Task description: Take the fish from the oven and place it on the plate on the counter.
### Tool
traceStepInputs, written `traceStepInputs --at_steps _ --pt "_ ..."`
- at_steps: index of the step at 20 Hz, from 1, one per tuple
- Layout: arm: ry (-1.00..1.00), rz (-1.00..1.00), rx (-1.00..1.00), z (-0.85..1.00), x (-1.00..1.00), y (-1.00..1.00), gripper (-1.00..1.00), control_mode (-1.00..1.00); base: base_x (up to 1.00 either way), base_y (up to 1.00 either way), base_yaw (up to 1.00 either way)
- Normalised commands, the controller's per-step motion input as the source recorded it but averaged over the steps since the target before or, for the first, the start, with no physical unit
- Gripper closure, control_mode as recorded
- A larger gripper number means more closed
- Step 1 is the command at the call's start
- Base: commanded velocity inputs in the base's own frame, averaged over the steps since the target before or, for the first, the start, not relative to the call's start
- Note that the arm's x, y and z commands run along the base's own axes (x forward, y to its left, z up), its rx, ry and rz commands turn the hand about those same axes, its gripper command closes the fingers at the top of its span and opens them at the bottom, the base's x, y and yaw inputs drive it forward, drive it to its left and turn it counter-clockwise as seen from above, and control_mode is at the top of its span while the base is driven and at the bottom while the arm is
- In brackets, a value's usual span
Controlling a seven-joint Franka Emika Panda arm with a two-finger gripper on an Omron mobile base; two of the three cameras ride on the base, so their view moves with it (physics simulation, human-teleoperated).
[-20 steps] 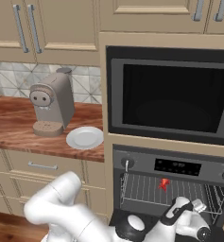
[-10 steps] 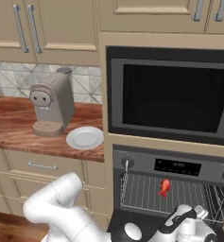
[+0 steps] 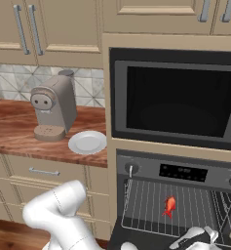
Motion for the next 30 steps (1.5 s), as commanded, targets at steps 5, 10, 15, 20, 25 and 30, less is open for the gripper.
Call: traceStepInputs --at_steps 5,10,15,20,25,30 --pt "0.01 0.13 0.0 -0.44 -1.0 0.0 1.0 -1.0 0.0 0.0 0.0" --pt "0.02 0.12 0.0 -0.34 -1.0 0.0 1.0 -1.0 0.0 0.0 0.0" --pt "-0.06 0.08 0.0 0.03 -0.88 0.0 1.0 -1.0 0.0 0.0 0.0" --pt "-0.23 0.01 0.0 0.7 -0.95 0.0 1.0 -1.0 0.0 0.0 0.0" --pt "-0.2 0.01 0.0 0.99 -0.64 0.0 1.0 -1.0 0.0 0.0 0.0" --pt "-0.02 0.06 -0.05 1.0 -0.28 0.0 1.0 -1.0 0.0 0.0 0.0"
